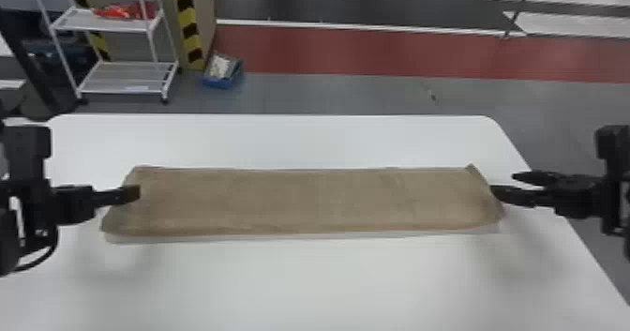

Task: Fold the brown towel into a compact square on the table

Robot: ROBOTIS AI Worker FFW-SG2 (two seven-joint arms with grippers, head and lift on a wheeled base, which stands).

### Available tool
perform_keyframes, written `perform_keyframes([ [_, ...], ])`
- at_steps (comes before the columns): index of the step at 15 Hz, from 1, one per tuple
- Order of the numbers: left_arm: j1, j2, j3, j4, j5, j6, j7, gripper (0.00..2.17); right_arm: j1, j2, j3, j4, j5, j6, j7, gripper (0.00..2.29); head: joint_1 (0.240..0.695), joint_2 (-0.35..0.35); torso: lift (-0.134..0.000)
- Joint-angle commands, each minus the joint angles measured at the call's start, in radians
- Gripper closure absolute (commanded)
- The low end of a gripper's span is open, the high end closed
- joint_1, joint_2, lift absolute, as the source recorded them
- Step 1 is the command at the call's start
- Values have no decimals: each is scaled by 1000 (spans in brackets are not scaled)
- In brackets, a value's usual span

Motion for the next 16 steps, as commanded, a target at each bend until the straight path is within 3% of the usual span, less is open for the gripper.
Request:
perform_keyframes([
  [1,2,-3,-2,-1,-2,0,0,90,2,0,-3,0,0,-5,0,279,695,-79,-124],
  [4,2,-1,-6,2,-11,3,0,221,10,2,-15,0,-4,-15,0,279,695,-81,-124],
  [7,6,-1,-8,5,-19,3,-3,491,13,0,-20,0,-9,-18,3,279,695,-84,-124],
  [14,14,5,-18,2,-42,6,-14,522,24,3,-21,-26,-17,4,6,279,695,-86,-124],
  [15,14,5,-18,2,-42,9,-14,886,25,3,-21,-31,-18,7,9,279,695,-85,-124],
  [16,14,3,-17,2,-42,9,-14,1085,25,3,-21,-34,-23,10,11,279,695,-84,-124],
])
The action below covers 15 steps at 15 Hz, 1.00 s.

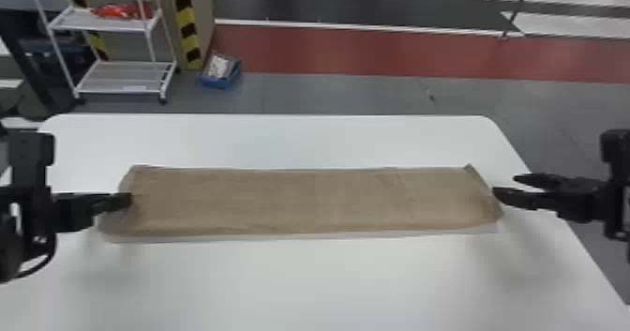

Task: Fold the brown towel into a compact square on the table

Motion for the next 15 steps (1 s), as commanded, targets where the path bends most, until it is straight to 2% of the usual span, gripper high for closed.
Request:
perform_keyframes([
  [1,0,1,0,0,-2,2,0,1089,1,0,-2,-5,-6,4,6,279,695,-84,-124],
  [2,0,1,-2,0,-6,2,-2,1227,1,0,-2,-11,-6,7,6,279,695,-83,-124],
  [3,0,1,-2,-2,-6,2,-2,1494,2,0,-2,-14,-6,13,6,279,695,-82,-124],
  [4,0,-1,-2,-2,-5,5,-2,1619,4,0,-2,-14,-6,13,6,279,695,-82,-124],
  [5,0,-1,-3,-2,-5,8,-2,1629,4,0,-3,-14,-8,17,7,279,695,-82,-124],
  [7,3,-7,11,-17,15,17,-18,1781,4,0,-6,-19,-14,23,12,279,695,-83,-124],
  [9,14,-10,32,-46,46,29,-34,1784,5,5,-20,-40,-23,50,27,279,695,-89,-124],
  [13,12,-12,92,-103,193,170,-74,1784,21,29,-22,-117,-42,106,44,282,695,-97,-124],
  [15,12,-18,93,-163,241,247,-72,1781,30,45,-22,-154,-55,121,49,282,695,-103,-124],
])
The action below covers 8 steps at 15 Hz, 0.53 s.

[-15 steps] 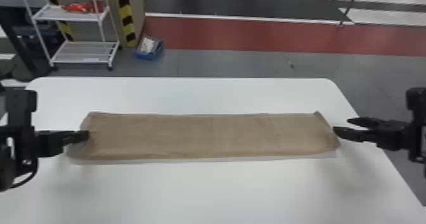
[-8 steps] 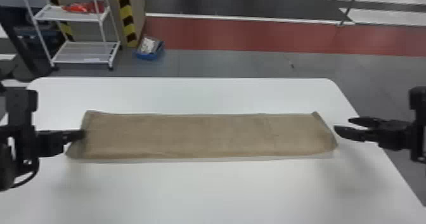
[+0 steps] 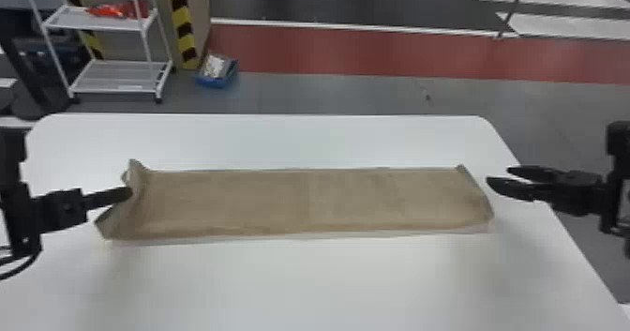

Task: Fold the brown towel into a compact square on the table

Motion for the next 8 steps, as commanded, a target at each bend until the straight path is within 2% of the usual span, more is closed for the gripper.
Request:
perform_keyframes([
  [1,0,-12,1,-63,58,85,5,1781,13,15,2,-44,-23,26,0,282,695,-105,-124],
  [4,-25,-42,-28,-84,86,119,34,1781,40,63,2,-96,-25,26,-2,282,695,-124,-124],
  [6,-49,-52,-60,-78,106,119,74,1781,70,92,2,-139,-58,2,-20,289,695,-130,-124],
  [8,-82,-58,-83,-63,146,115,114,1781,96,129,10,-151,-103,-23,-39,481,695,-134,-124],
])
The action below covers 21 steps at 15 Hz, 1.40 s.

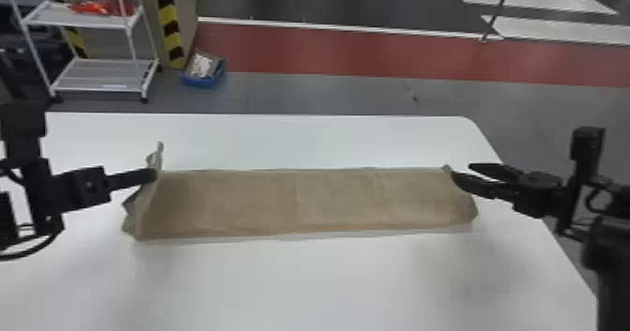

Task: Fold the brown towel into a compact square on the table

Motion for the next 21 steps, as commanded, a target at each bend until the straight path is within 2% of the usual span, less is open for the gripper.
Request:
perform_keyframes([
  [1,-42,-8,-30,36,43,-1,32,1781,33,46,19,-18,-31,-45,-8,660,695,-132,-124],
  [3,-75,-11,-53,78,89,-7,80,1781,50,80,59,-23,-31,-64,-17,1362,695,-124,-124],
  [5,-84,-13,-70,88,121,-23,107,1781,67,115,106,-23,-33,-91,-43,1848,695,-108,-124],
  [6,-87,-13,-82,88,133,-26,118,1781,80,120,141,-21,-33,-101,-72,1912,695,-100,-124],
  [9,-98,-11,-78,88,233,-23,123,1781,90,131,215,4,-33,-113,-126,1912,695,-72,-124],
  [12,-127,-10,-84,88,293,20,150,1784,87,138,293,28,-33,-113,-163,1912,695,-53,-124],
  [14,-133,-6,-91,88,326,33,169,1784,77,158,318,39,-19,-110,-176,1912,695,-41,-124],
  [18,-134,-8,-125,85,339,39,175,1784,60,174,373,59,1,-73,-207,1912,695,-21,-124],
  [21,-145,0,-134,87,406,57,176,1784,51,174,401,80,13,-61,-216,1912,695,-18,-124],
])
